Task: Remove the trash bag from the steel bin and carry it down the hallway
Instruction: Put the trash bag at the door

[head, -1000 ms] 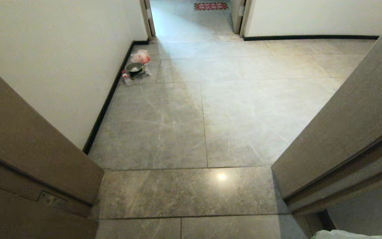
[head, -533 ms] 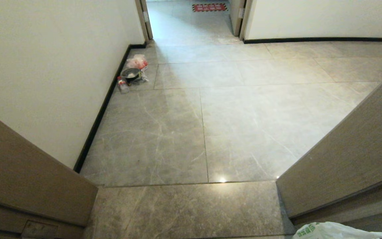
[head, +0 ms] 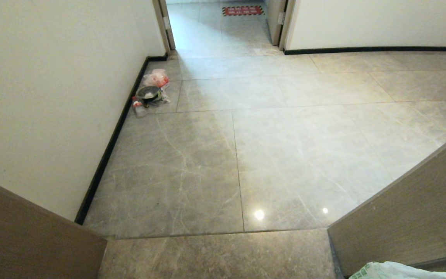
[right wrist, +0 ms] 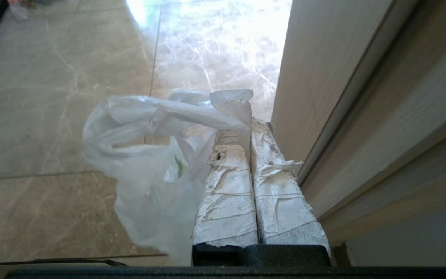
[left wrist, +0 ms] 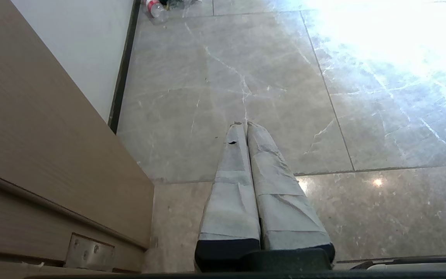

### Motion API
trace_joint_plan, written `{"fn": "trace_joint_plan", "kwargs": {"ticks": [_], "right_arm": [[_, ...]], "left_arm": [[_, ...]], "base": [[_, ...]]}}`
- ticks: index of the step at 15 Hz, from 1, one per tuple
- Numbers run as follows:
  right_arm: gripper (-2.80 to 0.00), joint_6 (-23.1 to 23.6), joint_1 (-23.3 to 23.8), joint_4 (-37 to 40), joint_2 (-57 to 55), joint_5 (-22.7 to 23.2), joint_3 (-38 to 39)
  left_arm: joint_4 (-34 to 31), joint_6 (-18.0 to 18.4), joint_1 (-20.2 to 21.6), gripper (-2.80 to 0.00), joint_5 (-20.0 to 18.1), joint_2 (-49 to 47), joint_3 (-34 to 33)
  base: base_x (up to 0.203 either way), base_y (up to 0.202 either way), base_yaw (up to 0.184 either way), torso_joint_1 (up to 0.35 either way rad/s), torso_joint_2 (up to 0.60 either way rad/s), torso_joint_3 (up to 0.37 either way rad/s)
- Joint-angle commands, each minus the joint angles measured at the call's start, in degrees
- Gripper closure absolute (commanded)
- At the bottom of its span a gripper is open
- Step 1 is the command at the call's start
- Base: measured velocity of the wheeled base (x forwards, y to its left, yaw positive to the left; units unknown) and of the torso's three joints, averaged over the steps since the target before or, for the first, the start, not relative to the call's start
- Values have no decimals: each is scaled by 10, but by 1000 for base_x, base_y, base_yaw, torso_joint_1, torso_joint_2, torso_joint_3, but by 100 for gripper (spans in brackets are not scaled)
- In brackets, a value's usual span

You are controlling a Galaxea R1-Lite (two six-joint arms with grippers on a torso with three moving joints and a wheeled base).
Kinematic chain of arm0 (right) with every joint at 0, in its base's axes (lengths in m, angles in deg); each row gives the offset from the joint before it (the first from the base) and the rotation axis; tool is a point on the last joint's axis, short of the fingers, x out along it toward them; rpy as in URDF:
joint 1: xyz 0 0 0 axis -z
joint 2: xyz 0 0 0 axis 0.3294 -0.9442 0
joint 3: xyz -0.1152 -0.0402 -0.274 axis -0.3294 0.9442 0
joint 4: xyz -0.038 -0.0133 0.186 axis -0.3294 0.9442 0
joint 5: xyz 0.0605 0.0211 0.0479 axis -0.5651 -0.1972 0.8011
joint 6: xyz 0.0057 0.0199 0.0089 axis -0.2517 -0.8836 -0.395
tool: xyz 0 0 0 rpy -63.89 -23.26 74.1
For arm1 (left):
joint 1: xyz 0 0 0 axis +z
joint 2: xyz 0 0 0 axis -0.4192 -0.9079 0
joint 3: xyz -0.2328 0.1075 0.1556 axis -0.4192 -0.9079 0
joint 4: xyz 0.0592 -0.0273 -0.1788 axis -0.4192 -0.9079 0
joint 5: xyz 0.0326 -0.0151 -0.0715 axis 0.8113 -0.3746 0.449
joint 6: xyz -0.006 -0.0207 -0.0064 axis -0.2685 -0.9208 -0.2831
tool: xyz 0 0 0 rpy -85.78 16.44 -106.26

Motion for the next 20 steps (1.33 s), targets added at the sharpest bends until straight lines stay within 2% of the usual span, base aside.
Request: {"fn": "trace_joint_plan", "kwargs": {"ticks": [1, 5, 12, 16, 20], "right_arm": [[0, -1, 0, 0, -1, 0, 0], [0, -2, 0, 0, 0, 0, 0], [0, -2, 0, 0, 0, 0, 0], [0, -1, 0, 1, 0, -1, -1], [0, -2, 0, 1, 0, -1, 0]], "left_arm": [[0, 0, 0, 0, 0, 0, 0], [0, 0, 0, 0, 0, 0, 0], [0, 0, 0, 0, 0, 0, 0], [0, 0, 0, 0, 0, 0, 0], [0, 0, 0, 0, 0, 0, 0]], "base": [[0, 0, 0, 0, 0, 0], [0, 12, -50, 3, -1, 1], [-3, 17, -170, 5, 4, 3], [1, -10, 8, 1, -1, 2], [5, -14, 150, 4, 3, 2]]}}
